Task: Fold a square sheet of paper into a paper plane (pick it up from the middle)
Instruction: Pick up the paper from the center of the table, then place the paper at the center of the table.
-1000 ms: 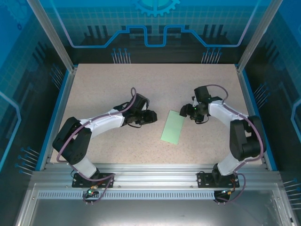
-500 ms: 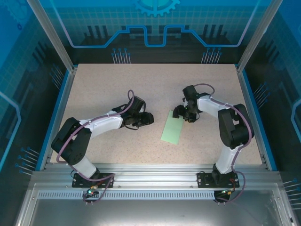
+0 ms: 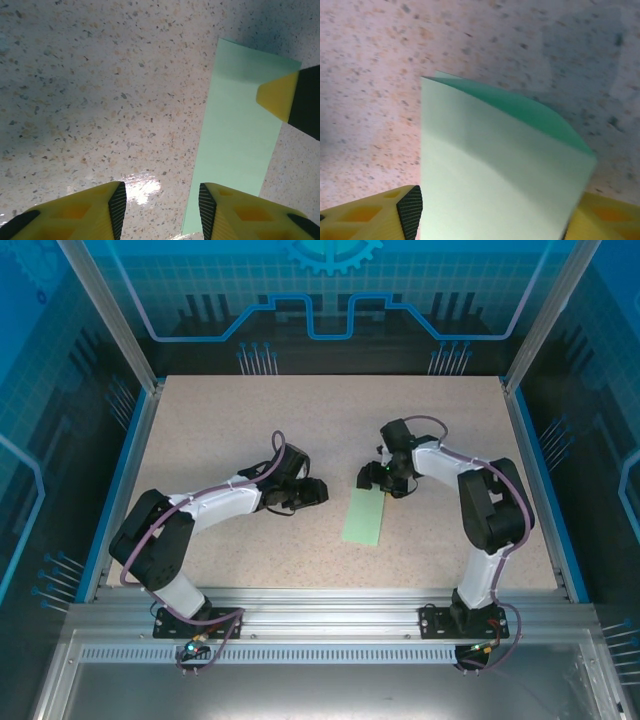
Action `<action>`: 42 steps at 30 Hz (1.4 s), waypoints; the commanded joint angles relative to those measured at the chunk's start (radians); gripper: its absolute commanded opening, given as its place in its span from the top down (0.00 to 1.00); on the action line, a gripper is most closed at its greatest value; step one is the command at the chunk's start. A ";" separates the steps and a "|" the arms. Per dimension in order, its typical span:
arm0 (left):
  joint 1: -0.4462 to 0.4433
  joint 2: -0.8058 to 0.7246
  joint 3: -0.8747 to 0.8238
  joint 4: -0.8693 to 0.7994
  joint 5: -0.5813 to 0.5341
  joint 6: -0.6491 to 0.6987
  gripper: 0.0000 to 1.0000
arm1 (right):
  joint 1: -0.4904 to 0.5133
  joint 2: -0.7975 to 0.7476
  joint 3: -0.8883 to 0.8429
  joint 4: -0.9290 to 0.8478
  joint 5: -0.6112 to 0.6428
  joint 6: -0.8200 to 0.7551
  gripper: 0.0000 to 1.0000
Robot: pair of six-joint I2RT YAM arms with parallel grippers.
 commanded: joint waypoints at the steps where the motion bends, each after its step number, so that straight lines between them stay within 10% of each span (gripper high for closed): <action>1: -0.001 0.006 -0.016 0.034 0.050 -0.022 0.53 | 0.015 0.037 0.042 0.010 -0.074 -0.044 0.32; 25: -0.001 -0.042 -0.030 0.026 0.037 -0.035 0.55 | -0.006 -0.154 -0.031 0.003 -0.250 -0.125 0.96; 42: 0.035 -0.229 -0.097 -0.039 -0.065 -0.056 0.47 | 0.040 -0.064 0.030 0.130 -0.522 -0.104 0.91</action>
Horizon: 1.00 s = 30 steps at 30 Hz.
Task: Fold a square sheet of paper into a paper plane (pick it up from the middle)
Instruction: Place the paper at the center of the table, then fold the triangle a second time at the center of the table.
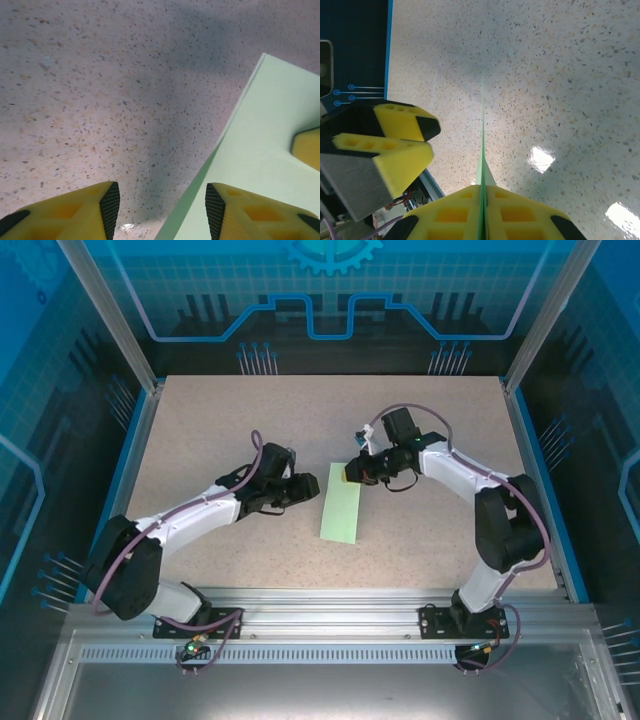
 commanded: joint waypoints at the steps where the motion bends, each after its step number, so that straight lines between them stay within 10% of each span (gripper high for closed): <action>1: 0.010 -0.027 -0.017 -0.028 -0.016 -0.006 0.47 | 0.008 0.084 0.027 0.046 -0.055 0.014 0.90; 17: 0.010 0.093 -0.003 0.032 0.142 0.010 0.42 | -0.074 0.154 0.154 -0.192 0.316 -0.083 0.31; 30: 0.010 0.246 0.034 0.093 0.228 -0.017 0.39 | 0.020 -0.046 -0.128 -0.027 0.295 0.106 0.38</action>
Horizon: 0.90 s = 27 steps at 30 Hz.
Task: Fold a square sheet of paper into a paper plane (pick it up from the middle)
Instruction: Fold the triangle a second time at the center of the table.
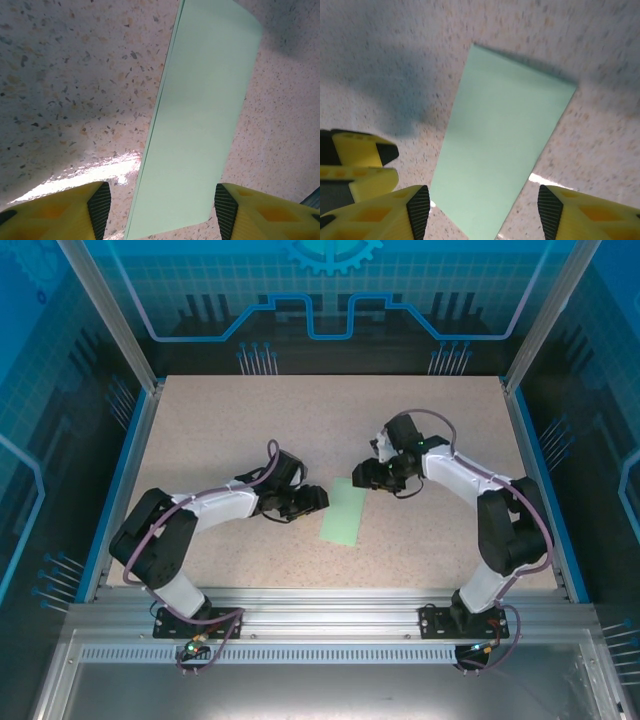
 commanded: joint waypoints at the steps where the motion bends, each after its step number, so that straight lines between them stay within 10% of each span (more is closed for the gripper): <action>1: 0.006 0.036 0.035 0.020 0.051 -0.015 0.39 | 0.031 0.004 -0.071 0.082 -0.053 0.085 0.39; 27: 0.006 0.064 0.049 0.002 0.065 -0.001 0.40 | 0.051 0.119 -0.164 0.189 -0.081 0.137 0.51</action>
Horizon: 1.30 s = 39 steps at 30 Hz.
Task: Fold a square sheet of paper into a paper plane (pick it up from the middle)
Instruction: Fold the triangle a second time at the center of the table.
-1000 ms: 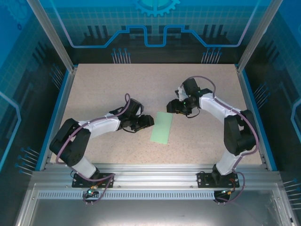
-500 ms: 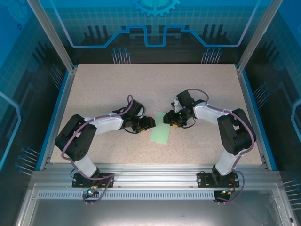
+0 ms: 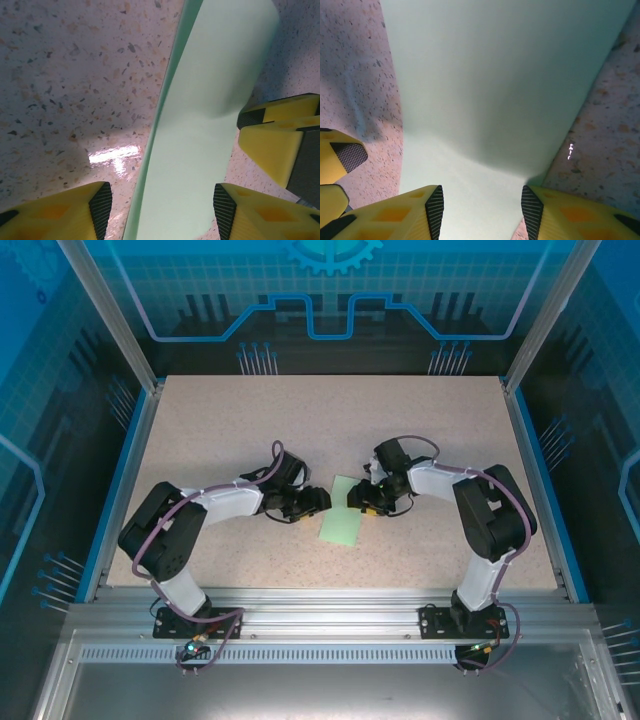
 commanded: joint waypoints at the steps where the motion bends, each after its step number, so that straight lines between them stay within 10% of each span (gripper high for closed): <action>1: 0.005 0.013 0.031 -0.011 0.032 0.000 0.40 | 0.008 -0.006 -0.033 0.000 -0.008 0.008 0.51; 39: -0.055 -0.064 -0.047 -0.122 0.126 -0.018 0.46 | -0.020 -0.025 -0.088 0.041 -0.033 0.004 0.51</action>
